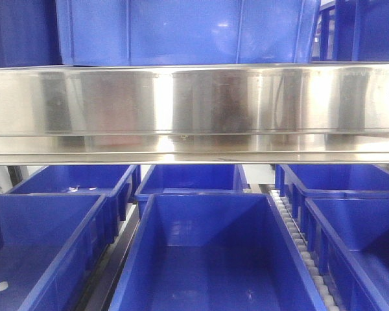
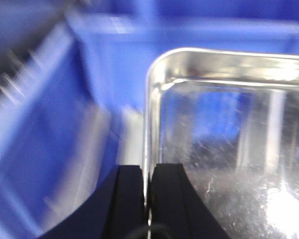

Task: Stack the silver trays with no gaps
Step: 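Position the held tray above the silver tray on the shelf, then lower the tray into the lower tray and open both grippers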

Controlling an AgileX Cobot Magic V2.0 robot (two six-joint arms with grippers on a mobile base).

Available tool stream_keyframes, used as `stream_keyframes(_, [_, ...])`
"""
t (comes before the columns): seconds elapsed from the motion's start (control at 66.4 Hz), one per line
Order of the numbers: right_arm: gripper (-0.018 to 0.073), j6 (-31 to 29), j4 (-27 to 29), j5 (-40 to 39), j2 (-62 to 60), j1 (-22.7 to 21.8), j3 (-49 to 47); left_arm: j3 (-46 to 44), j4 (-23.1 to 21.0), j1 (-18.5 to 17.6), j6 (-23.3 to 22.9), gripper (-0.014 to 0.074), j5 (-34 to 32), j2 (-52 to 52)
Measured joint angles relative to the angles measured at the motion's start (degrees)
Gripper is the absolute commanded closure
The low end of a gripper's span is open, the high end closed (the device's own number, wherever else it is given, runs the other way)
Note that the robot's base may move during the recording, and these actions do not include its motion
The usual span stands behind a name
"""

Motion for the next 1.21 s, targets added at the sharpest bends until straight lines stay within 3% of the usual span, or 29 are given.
stream_keyframes(0.226, [0.0563,-5.42,3.63,-5.55,4.54,-5.89,-2.66,-0.37,-10.93,8.25,7.28,0.0614,-4.42,3.15])
stream_keyframes(0.497, [0.0563,-15.47,14.93,-6.58,12.31,-13.92,-3.56,-0.77,-23.44,16.08,17.67,0.0614,-11.30,10.35])
stream_keyframes(0.934, [0.0564,-17.27,15.91,-9.25,21.68,-16.46,-3.65,-0.89,-29.16,21.12,20.13,0.0614,-16.87,21.51])
stream_keyframes(1.205, [0.0564,-17.63,16.52,-10.63,23.20,-16.50,-3.78,-0.97,-29.59,21.98,21.15,0.0614,-17.10,22.18])
